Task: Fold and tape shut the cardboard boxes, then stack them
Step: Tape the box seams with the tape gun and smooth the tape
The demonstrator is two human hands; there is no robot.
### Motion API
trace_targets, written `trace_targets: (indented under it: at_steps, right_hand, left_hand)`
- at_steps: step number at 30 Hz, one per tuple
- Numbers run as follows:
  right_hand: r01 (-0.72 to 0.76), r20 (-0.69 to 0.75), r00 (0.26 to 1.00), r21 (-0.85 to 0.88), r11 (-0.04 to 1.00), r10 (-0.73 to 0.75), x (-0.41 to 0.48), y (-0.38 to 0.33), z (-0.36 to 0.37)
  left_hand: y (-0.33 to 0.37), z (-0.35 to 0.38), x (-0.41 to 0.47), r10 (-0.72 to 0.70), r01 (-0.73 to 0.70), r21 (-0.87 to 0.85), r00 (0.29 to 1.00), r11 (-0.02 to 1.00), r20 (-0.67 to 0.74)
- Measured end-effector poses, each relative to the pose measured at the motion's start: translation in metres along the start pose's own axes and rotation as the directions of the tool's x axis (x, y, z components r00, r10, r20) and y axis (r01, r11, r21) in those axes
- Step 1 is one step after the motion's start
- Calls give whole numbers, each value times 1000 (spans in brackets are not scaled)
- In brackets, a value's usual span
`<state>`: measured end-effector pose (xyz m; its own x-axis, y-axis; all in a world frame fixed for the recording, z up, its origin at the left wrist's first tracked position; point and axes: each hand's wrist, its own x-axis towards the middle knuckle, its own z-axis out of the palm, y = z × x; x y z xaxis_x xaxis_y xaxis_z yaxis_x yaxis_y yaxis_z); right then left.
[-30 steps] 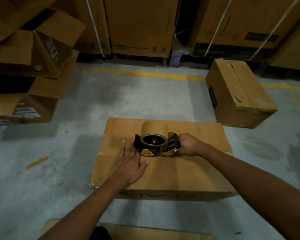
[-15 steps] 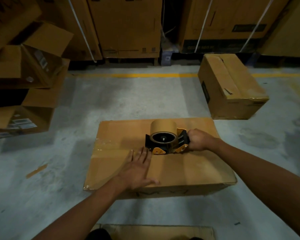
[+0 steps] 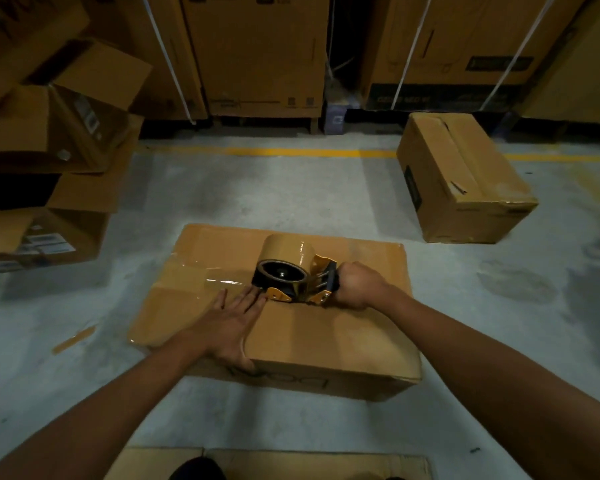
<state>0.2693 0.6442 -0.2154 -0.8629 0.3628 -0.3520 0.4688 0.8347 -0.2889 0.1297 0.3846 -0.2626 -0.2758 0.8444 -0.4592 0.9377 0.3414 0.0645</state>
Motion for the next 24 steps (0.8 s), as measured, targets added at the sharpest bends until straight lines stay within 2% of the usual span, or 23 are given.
trace_targets:
  at_steps: [3, 6, 13, 19, 24]
  right_hand:
    - [-6, -19, 1000, -23, 1000, 5, 15, -28, 8]
    - [-32, -9, 999, -67, 997, 31, 24, -35, 7]
    - [-36, -16, 999, -77, 996, 34, 28, -24, 14]
    - [-32, -15, 999, -68, 997, 31, 20, -17, 13]
    - [-90, -20, 996, -97, 991, 88, 2, 8, 5]
  left_hand:
    - [-32, -11, -8, 6, 1, -71, 996, 997, 92]
    - [-38, -18, -2, -25, 41, -235, 997, 971, 68]
    - [-22, 13, 7, -152, 127, -152, 975, 980, -163]
    - [-19, 14, 5, -170, 139, -163, 966, 977, -193]
    - [-22, 22, 10, -164, 122, -183, 958, 975, -236]
